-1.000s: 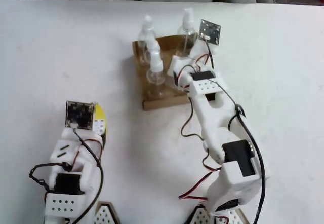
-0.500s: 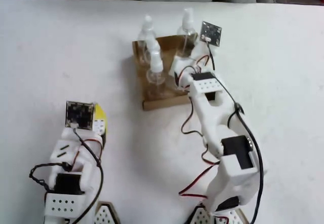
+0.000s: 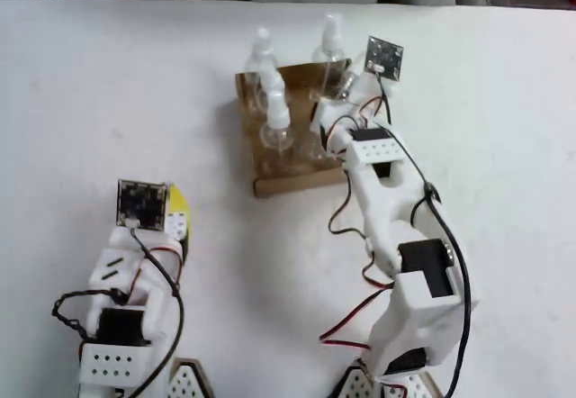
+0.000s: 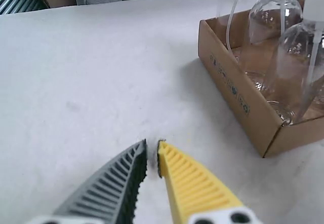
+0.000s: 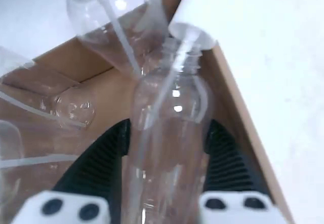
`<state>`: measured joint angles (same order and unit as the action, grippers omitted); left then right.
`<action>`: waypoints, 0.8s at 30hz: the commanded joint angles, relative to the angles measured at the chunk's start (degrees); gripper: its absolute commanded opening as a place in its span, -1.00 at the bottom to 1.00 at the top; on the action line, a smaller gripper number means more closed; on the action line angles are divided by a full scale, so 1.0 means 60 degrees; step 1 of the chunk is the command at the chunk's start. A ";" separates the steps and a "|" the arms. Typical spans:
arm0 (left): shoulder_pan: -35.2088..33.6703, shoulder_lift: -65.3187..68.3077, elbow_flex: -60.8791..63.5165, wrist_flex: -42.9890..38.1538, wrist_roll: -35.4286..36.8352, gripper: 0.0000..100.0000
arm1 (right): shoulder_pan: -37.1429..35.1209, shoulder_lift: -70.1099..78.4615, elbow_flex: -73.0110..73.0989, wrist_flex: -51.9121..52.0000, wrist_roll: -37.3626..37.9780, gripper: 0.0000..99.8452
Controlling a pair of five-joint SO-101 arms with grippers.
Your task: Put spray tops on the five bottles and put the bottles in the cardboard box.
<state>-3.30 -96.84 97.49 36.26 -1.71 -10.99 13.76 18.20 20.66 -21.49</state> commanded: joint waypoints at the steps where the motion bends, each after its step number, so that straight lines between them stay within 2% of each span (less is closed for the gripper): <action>1: -0.0095 -0.0051 -0.0029 -0.0293 -0.0103 -0.88 | 0.0315 -0.0125 -0.0440 -0.0286 0.0176 -0.94; 24: -0.0095 -0.0051 -0.0029 -0.0293 -0.0103 -0.88 | 0.0740 -0.0784 0.0044 -0.0227 0.0249 -0.97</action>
<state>-3.30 -96.84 97.49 36.26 -1.71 -8.62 13.67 18.37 20.13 -20.79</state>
